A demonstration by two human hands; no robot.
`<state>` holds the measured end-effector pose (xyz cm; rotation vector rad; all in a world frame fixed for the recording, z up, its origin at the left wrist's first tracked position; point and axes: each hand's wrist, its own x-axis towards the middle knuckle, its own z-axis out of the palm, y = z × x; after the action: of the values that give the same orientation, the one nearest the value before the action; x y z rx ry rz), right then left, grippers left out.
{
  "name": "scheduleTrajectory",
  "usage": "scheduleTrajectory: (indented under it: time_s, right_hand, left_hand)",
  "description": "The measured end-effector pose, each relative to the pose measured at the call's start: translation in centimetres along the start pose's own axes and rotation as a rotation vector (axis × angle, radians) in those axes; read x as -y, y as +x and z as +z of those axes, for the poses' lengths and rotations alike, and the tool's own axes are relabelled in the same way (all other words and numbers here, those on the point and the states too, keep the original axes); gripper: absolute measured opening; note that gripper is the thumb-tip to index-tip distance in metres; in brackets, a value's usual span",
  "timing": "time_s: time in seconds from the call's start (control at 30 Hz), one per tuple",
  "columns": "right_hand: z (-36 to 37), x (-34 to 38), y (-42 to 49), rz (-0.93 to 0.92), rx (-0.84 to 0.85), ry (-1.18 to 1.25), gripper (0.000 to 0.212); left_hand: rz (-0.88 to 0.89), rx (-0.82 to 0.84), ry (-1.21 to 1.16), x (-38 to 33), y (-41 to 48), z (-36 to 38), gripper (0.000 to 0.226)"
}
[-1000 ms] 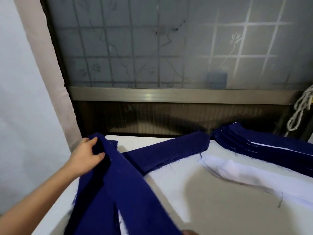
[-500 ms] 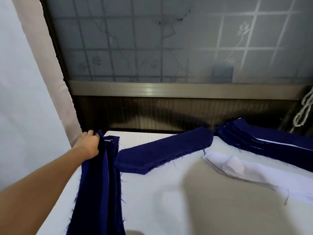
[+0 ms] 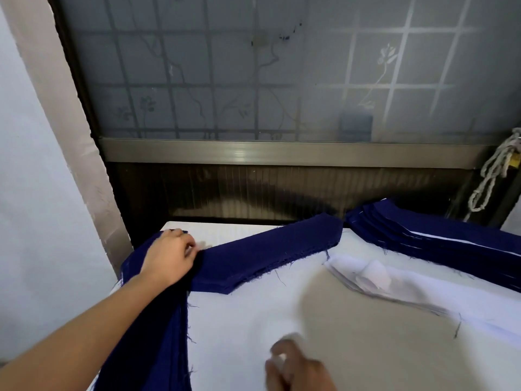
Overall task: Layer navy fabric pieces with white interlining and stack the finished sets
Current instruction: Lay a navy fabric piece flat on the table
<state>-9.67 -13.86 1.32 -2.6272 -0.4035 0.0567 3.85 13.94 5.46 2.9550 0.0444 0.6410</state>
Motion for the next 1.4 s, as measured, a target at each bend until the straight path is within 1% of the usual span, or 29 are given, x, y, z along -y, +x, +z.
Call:
scheduleTrajectory:
  time_s: [0.03,0.07,0.1,0.13,0.17,0.23,0.27,0.3,0.33,0.4,0.5,0.63,0.73,0.77,0.83,0.87,1.0,1.07,1.13,1.17,1.2,1.27,1.3,1.33,1.4]
  right_hand:
    - [-1.4,-3.5,-2.9,-0.145,-0.121,-0.107,0.025]
    - [-1.8,-4.0,-1.8,0.066,-0.162,0.041,0.024]
    - [-3.5,-5.7,-1.5,0.121,-0.204,-0.051,0.026]
    - [-4.2,-7.9,-1.2,0.089,-0.264,-0.114,0.026]
    - [-4.9,-9.2,-0.8,0.103,-0.274,-0.113,0.025]
    - [-5.7,-10.7,-0.4,0.157,-0.238,-0.107,0.021]
    - [-5.9,-11.9,-0.2,0.177,-0.268,-0.079,0.018]
    - [-6.1,-12.7,-0.1,0.186,-0.317,-0.053,0.015]
    - [-6.2,-12.9,-0.2,0.194,-0.329,-0.041,0.013]
    - [-5.8,-12.6,-0.2,0.165,-0.324,-0.078,0.011]
    - [-5.3,-12.4,-0.3,0.138,-0.341,-0.147,0.013]
    - [-5.5,-12.3,-0.5,0.142,-0.356,-0.093,0.006]
    - [-5.5,-12.3,-0.6,0.127,-0.380,-0.122,0.001]
    - [-5.4,-12.5,-0.6,0.121,-0.397,-0.119,0.008]
    - [-5.3,-12.7,-0.6,0.076,-0.432,-0.133,0.026]
    - [-5.3,-12.7,-0.6,0.060,-0.437,-0.145,0.031]
    - [-5.2,-13.3,-0.5,0.030,-0.439,-0.162,0.036]
    - [-5.1,-13.5,-0.4,0.018,-0.445,-0.171,0.037]
    - [-5.0,-13.5,-0.4,0.015,-0.464,-0.163,0.037]
    - [-4.9,-13.6,-0.3,0.012,-0.479,-0.165,0.037]
    - [-4.9,-13.7,-0.2,0.002,-0.499,-0.177,0.037]
    - [-4.9,-13.8,0.0,-0.011,-0.522,-0.185,0.037]
    - [-4.9,-13.8,0.0,-0.014,-0.529,-0.185,0.037]
    - [-4.8,-13.8,0.1,-0.018,-0.537,-0.182,0.038]
    - [-4.7,-13.9,0.1,-0.021,-0.541,-0.154,0.038]
  left_hand:
    - [0.008,0.014,-0.034,-1.3,-0.6,0.0,0.024]
    - [0.008,0.055,-0.041,-2.3,-1.1,0.2,0.026]
    - [-0.018,0.110,-0.041,-3.2,-1.7,0.5,0.028]
    - [-0.061,0.147,-0.055,-3.9,-2.1,0.8,0.028]
    - [-0.107,0.150,-0.094,-4.2,-2.4,1.1,0.025]
    - [-0.205,0.114,-0.190,-4.6,-2.7,1.4,0.012]
    - [-0.239,0.114,-0.211,-4.7,-2.6,1.5,0.011]
    - [-0.258,0.125,-0.216,-4.9,-2.6,1.6,0.014]
    - [-0.268,0.141,-0.207,-5.0,-2.5,1.7,0.017]
    - [-0.256,0.167,-0.124,-5.4,-2.4,1.7,0.022]
    - [-0.162,0.141,0.010,-5.6,-2.7,2.3,0.022]
    - [-0.017,0.130,-0.056,-5.2,-3.8,3.2,0.018]
    - [-0.024,0.131,-0.166,-5.3,-4.1,3.1,0.011]
    - [-0.035,0.140,-0.210,-5.4,-4.0,2.9,0.009]
    - [-0.048,0.166,-0.277,-5.5,-3.6,2.4,0.013]
    - [-0.056,0.181,-0.301,-5.5,-3.4,2.2,0.016]
    - [-0.047,0.215,-0.332,-5.5,-3.0,1.2,0.026]
    - [-0.035,0.162,-0.367,-5.8,-2.9,0.8,0.027]
    - [-0.050,0.024,-0.378,-5.8,-3.1,1.0,0.027]
    - [-0.076,-0.058,-0.401,-5.9,-3.2,1.1,0.031]
    - [-0.115,-0.132,-0.451,-5.9,-3.4,1.2,0.039]
    - [-0.255,-0.225,-0.600,-6.0,-3.7,1.1,0.051]
    - [-0.327,-0.252,-0.666,-5.9,-3.6,1.0,0.051]
    - [-0.371,-0.265,-0.701,-5.9,-3.5,1.0,0.046]
    - [-0.336,-0.290,-0.707,-6.2,-3.6,0.9,0.027]
